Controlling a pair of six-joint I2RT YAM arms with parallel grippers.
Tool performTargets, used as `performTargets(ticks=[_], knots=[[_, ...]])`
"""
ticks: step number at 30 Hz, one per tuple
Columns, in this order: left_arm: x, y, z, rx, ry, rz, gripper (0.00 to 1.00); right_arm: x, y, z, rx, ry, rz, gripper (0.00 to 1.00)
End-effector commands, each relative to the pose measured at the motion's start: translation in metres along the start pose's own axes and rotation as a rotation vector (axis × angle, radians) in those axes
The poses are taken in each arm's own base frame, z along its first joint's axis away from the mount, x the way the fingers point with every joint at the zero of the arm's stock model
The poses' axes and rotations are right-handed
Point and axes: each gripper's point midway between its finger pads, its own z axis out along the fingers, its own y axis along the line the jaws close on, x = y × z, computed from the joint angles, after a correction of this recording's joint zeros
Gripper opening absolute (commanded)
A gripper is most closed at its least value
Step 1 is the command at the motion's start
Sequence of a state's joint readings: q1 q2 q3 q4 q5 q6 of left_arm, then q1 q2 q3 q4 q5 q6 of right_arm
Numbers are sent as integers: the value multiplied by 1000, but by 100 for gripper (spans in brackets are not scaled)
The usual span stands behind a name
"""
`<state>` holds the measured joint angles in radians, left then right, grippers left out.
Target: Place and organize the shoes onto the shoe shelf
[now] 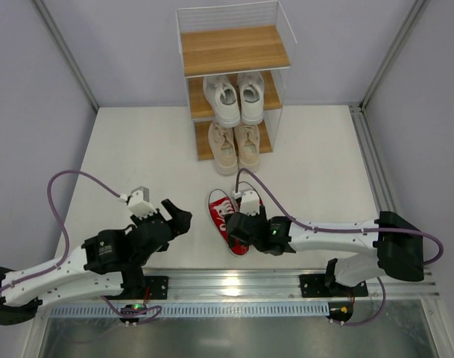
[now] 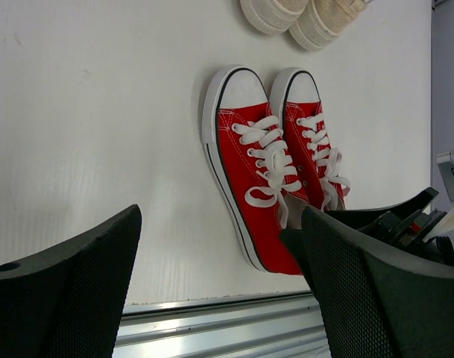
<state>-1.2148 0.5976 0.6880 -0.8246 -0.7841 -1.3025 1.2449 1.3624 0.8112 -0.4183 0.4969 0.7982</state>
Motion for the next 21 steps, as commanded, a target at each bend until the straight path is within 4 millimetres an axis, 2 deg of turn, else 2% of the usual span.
performTargets(ticks=[1,9,14,21], knots=[[-9,15,-1,-43,-48,-7,86,-16,-8,-7,83,-55,59,82],[-8,23,-3,-46,-47,-14,85,-35,-19,-25,93,-138,57,82],[-9,22,-2,-50,-51,-11,85,-23,-22,-17,113,-105,40,82],[-8,25,-3,-56,-46,-6,85,-8,-12,-3,57,-78,49,82]])
